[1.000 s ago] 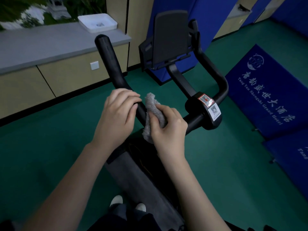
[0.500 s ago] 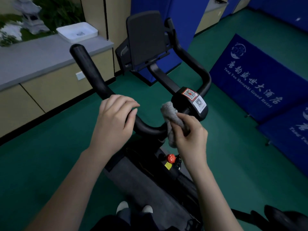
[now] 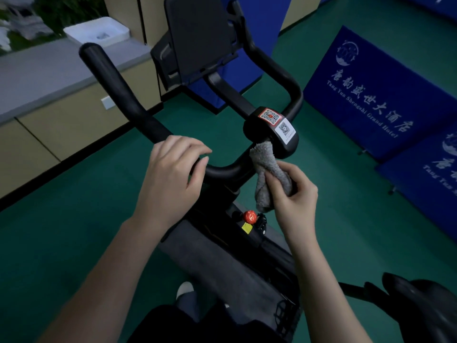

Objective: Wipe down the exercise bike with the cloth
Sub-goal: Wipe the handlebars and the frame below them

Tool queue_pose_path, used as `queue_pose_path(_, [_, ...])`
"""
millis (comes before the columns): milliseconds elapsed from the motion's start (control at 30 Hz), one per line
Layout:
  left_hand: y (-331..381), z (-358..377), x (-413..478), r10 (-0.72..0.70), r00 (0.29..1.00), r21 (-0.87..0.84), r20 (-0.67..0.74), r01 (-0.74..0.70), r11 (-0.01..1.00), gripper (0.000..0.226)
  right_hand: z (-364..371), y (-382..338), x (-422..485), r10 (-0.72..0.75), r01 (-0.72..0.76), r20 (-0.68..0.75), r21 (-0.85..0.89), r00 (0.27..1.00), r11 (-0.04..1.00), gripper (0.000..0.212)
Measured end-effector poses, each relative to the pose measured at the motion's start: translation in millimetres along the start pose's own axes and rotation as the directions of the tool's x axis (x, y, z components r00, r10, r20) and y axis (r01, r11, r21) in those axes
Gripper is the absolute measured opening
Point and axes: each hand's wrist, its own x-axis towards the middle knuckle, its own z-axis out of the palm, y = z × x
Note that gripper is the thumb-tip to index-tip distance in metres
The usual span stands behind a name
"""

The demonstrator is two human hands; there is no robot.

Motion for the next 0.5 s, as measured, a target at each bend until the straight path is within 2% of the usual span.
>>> queue_pose_path(233, [13.3,-8.9,-38.3,-0.124,0.992,0.066,-0.028,0.125,0.99,0.02,-4.4,7.1,-13.3,-0.012,0.003,0.129,0.069,0.992,0.998,0.017])
queue_pose_path(500, [62.7,4.7,-93.7,-0.296,0.955,0.183,-0.007,0.292,0.939,0.014,-41.5,22.0,-31.8,-0.086,0.054,0.324,0.106,0.942,0.993,0.018])
